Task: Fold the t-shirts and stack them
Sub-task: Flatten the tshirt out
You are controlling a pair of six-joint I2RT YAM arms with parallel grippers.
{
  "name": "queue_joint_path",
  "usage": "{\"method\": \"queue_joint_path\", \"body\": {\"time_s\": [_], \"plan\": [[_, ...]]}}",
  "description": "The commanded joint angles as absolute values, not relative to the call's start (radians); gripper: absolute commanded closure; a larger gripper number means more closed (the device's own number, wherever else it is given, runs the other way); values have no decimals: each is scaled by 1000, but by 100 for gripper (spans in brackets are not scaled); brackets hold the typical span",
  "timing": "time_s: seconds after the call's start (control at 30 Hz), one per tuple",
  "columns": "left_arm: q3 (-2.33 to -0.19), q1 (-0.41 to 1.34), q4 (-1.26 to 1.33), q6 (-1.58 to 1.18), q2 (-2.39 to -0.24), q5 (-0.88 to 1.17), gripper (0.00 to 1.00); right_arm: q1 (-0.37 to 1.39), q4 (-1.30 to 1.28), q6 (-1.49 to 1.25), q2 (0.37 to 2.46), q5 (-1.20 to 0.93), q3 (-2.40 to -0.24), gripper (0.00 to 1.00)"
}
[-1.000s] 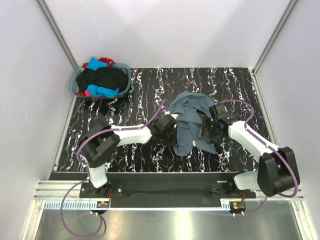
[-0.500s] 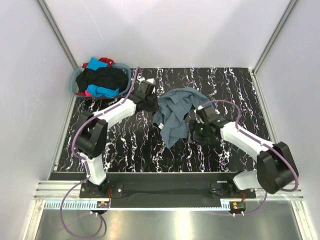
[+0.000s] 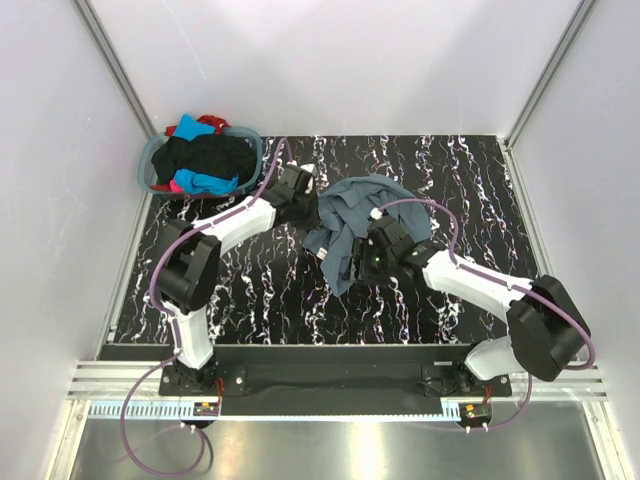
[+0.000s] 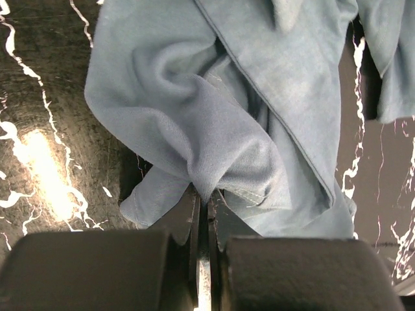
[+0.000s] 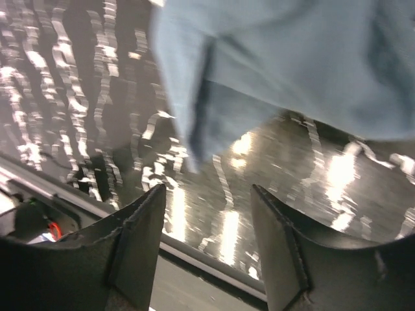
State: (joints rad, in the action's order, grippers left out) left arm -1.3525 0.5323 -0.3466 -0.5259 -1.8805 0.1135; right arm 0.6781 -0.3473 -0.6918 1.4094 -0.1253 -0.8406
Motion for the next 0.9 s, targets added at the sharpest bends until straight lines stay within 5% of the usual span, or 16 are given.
{"method": "queue_joint_path", "body": {"time_s": [0.0,0.7,0.8,0.87], "plan": [[-1367,520,-330,-474,-1855,192,100,722,-197,-744,1420,-52,-845,39],[-1370,500,-325,-477,-1859,229,100,856,-140,-759,1629,26,-893,46],[-1374,500,-324,-479,-1858,229,100,856,-133,-759,1628,21,-893,54],[-1381,497,-325,-480,-1852,229,100,857,-133,-761,1609,23,-897,79]]}}
